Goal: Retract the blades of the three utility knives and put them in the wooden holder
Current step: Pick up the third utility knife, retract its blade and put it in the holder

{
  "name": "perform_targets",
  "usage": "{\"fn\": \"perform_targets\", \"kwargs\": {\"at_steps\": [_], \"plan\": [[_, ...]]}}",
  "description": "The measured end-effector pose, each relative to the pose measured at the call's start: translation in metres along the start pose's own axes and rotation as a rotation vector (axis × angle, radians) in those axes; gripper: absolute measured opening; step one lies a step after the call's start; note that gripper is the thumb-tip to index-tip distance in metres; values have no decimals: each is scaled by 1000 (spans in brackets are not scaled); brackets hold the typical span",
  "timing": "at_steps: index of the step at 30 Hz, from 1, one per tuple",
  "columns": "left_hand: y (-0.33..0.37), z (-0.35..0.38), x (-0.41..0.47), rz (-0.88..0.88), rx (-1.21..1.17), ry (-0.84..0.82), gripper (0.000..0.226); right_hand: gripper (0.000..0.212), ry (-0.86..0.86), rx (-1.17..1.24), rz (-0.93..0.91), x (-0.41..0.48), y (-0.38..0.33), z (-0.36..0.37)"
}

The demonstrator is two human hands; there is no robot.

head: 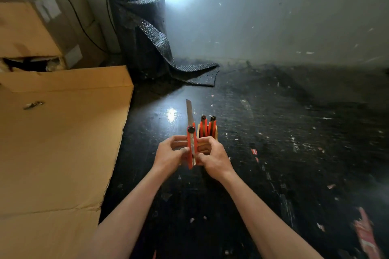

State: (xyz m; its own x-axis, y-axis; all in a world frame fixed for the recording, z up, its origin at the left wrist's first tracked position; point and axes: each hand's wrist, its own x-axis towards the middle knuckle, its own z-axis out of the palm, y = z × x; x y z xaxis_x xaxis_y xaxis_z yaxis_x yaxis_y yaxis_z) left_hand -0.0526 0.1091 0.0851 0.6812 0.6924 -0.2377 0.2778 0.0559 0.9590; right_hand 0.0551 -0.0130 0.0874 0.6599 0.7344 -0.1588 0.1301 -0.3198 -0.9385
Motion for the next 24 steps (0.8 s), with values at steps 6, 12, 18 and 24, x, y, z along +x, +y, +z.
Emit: {"fn": "perform_targets", "kwargs": {"at_steps": [6,12,18,24], "plan": [[76,7,10,48,-270,-148,50,34,55,20,-133,7,-51,-40],[115,12,13,118,-296,-186,56,41,164,-179,-296,15,-98,-65],[136,14,14,163,-258,-222,67,27,226,-308,-425,29,-132,-87],[149,15,10,184,-228,-236,69,21,245,-292,-428,32,-137,-93]]}}
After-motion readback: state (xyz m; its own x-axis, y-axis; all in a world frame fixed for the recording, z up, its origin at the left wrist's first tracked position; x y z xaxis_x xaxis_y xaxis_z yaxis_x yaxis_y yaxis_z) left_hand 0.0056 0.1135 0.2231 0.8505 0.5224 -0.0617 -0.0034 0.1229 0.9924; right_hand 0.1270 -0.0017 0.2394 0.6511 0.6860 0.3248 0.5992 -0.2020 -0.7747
